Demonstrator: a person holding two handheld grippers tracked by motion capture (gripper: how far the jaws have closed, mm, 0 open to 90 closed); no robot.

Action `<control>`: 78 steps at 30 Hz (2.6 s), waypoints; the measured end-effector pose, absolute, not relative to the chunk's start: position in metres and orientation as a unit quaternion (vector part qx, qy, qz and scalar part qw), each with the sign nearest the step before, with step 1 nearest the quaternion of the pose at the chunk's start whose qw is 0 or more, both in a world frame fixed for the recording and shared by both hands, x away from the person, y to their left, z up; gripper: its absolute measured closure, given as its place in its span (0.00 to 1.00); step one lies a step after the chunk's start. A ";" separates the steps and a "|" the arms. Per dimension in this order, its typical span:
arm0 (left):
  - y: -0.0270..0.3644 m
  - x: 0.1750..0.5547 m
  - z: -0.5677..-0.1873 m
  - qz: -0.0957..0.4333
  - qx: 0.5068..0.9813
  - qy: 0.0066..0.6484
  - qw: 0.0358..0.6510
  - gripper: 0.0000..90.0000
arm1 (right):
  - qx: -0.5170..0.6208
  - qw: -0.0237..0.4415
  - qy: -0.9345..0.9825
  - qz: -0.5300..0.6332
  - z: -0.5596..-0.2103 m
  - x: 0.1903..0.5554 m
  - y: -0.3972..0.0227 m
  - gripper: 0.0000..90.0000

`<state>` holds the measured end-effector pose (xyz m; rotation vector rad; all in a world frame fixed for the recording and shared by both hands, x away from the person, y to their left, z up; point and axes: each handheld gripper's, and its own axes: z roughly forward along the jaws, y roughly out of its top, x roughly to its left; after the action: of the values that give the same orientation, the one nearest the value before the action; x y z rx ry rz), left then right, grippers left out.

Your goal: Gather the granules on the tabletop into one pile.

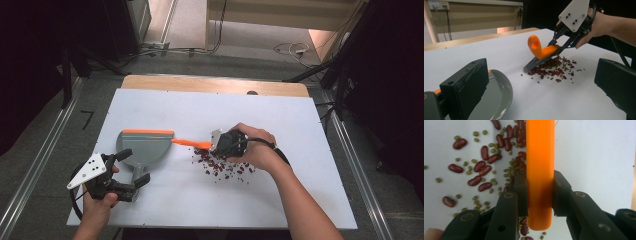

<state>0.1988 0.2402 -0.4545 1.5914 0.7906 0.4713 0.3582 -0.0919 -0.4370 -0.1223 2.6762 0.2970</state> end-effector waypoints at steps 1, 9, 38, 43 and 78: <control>0.240 0.199 -0.454 0.204 0.688 0.342 0.607 0.00 | -0.040 0.219 0.969 0.106 -0.437 0.356 -0.093 0.76; 0.241 0.200 -0.455 0.203 0.687 0.345 0.606 0.00 | 0.031 0.217 0.959 0.177 -0.419 0.358 -0.100 0.76; 0.243 0.200 -0.455 0.205 0.685 0.345 0.608 0.00 | 0.347 -0.036 0.907 0.237 -0.426 0.340 -0.058 0.76; 0.243 0.200 -0.455 0.205 0.685 0.345 0.608 0.00 | 0.369 -0.054 0.896 0.241 -0.432 0.343 -0.052 0.76; 0.240 0.201 -0.455 0.208 0.688 0.345 0.604 0.00 | 0.455 -0.097 0.848 0.255 -0.431 0.361 -0.095 0.76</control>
<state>0.2012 0.2403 -0.4550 1.5917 0.7991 0.4825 0.3608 -0.0951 -0.4307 1.5262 2.8416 0.8537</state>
